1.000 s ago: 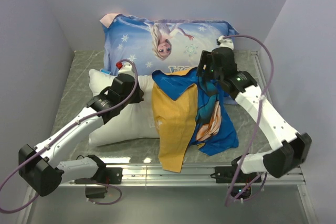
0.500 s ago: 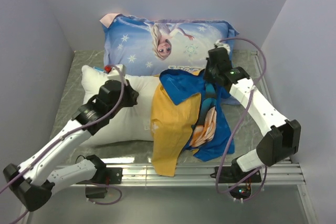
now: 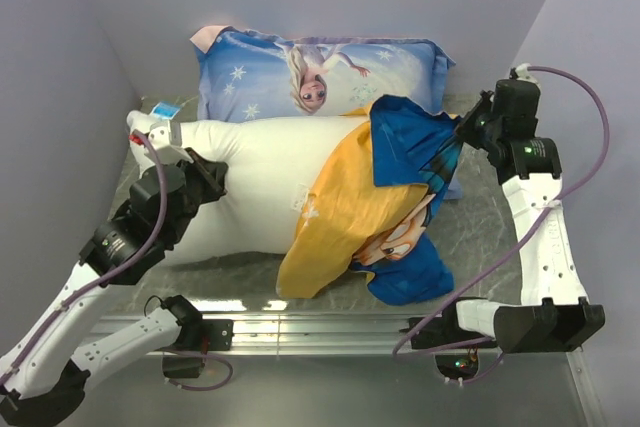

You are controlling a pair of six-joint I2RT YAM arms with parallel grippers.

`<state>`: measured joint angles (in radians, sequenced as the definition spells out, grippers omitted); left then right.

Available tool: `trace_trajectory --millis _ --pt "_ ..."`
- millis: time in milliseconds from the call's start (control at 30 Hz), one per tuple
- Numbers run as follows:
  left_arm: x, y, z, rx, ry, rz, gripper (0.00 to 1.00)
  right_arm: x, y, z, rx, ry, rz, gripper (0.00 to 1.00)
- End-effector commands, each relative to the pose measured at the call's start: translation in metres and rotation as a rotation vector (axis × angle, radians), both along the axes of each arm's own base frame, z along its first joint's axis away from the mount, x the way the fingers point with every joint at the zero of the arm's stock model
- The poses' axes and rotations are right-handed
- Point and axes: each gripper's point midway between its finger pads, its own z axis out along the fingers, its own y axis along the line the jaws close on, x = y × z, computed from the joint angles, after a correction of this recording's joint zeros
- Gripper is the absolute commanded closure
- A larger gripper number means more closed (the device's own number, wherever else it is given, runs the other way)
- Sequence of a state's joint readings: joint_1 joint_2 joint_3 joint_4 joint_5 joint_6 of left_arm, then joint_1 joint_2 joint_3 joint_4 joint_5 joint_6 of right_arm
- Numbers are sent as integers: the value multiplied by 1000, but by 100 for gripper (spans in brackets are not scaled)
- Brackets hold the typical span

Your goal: Remove the pillowcase from the pillow

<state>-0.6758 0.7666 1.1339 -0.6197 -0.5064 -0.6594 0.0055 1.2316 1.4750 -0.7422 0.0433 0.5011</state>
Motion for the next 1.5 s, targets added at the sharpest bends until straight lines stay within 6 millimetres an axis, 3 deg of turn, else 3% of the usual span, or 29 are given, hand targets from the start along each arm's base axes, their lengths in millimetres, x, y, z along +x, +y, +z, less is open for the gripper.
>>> trace_trajectory --millis 0,133,200,333,367,400,433,467,533,567,633,667,700,767,800,867,900,933,1067,1200,1433,1467 --pt "-22 83 66 -45 -172 309 99 0 -68 21 -85 -55 -239 100" --pt "-37 93 90 -79 -225 298 100 2 -64 24 -44 -69 -206 100" --pt "-37 83 101 -97 -241 245 99 7 -40 29 -2 -99 -111 100" --pt "-17 60 100 -94 -221 207 99 10 29 28 -82 -78 73 67" --pt "-14 58 99 -97 -220 205 99 8 46 25 -99 -74 110 53" --pt "-11 55 97 -97 -219 205 99 3 66 24 -110 -80 163 48" --pt "-4 51 97 -96 -221 211 99 -1 73 13 -112 -66 179 44" --pt "-1 51 95 -87 -218 221 100 -8 77 20 -105 -101 189 38" --pt "9 49 89 -50 -198 249 99 -21 83 15 -114 -106 201 34" --pt "13 51 85 -35 -191 272 99 -36 86 25 -109 -142 216 21" --pt "19 50 81 -15 -182 288 99 -60 104 17 -116 -148 279 17" --pt "21 50 80 -14 -185 295 99 -76 109 22 -89 -182 305 16" --pt "22 49 79 -13 -185 297 99 -86 117 1 -78 -152 339 16" --pt "23 50 80 -9 -188 310 99 -111 127 -11 -45 -152 371 15" --pt "27 50 77 8 -178 320 99 -126 142 -38 -47 -109 437 15" --pt "29 55 76 33 -169 352 99 -144 156 -51 28 -111 473 15" --pt "32 53 73 48 -157 356 100 -155 166 -76 22 -67 510 15" --pt "33 53 73 52 -155 360 99 -162 174 -86 30 -55 527 16" --pt "37 49 71 47 -156 350 99 -206 231 -136 33 47 649 16" --pt "37 46 69 43 -152 336 100 -215 260 -166 20 81 654 13" --pt "36 42 71 36 -157 310 99 -209 310 -179 91 82 674 11" --pt "36 42 73 33 -159 306 99 -209 316 -195 57 116 676 11"
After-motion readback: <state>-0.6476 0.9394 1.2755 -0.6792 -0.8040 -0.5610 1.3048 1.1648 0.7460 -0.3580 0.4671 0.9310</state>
